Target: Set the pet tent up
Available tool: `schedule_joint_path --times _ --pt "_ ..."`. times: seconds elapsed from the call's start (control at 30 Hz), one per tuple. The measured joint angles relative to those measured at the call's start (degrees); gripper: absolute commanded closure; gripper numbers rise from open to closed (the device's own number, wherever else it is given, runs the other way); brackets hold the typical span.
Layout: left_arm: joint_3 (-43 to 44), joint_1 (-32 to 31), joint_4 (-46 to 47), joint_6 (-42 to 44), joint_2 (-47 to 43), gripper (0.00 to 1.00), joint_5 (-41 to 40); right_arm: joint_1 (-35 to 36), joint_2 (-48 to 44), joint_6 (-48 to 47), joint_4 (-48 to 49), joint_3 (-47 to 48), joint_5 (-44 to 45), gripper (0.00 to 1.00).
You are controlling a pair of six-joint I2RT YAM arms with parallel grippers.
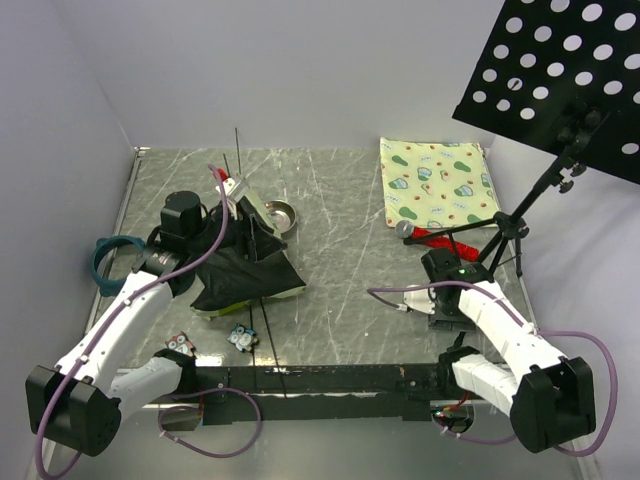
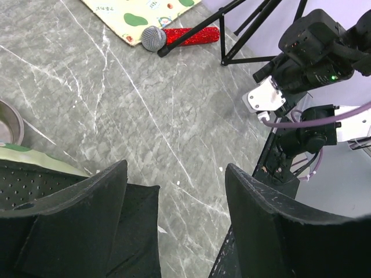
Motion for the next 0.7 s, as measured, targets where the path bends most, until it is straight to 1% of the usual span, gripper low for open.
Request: schedule_joint_path --times 0.1,0.13,0.17,0.23,0.33,0.43,0.57,0.7 --pt "0.0 0.0 0.0 0.0 0.0 0.26 0.0 -2.3 0.1 -2.1 0.8 0.0 0.0 0.32" --pt "0.0 0.0 0.0 0.1 0.0 0.23 0.0 -3.0 0.1 -2.8 0.9 0.0 0.0 0.29" --pt "0.0 0.0 0.0 0.3 0.0 0.21 0.0 -3.4 0.1 -3.3 0.9 0.0 0.0 0.21" --pt "0.0 0.0 -0.3 0.5 0.0 0.17 0.0 -3.6 -0.1 -4.0 0.9 0.0 -0.3 0.13" --pt "0.3 0.0 -1.9 1.1 0.2 0.14 -0.1 -3.5 -0.9 -4.2 0.4 0.5 -1.6 0.07" --pt "2.4 0.0 -5.2 2.5 1.4 0.13 -0.2 -3.1 -1.4 -3.4 -1.8 2.4 -3.2 0.04" --pt "4.2 0.1 -8.1 3.9 2.3 0.12 -0.1 0.2 -2.3 -1.0 -3.0 6.6 -4.1 0.0" --pt "4.6 0.1 -9.7 4.8 2.2 0.12 0.0 7.5 -3.1 2.8 -4.5 10.1 -5.2 0.0"
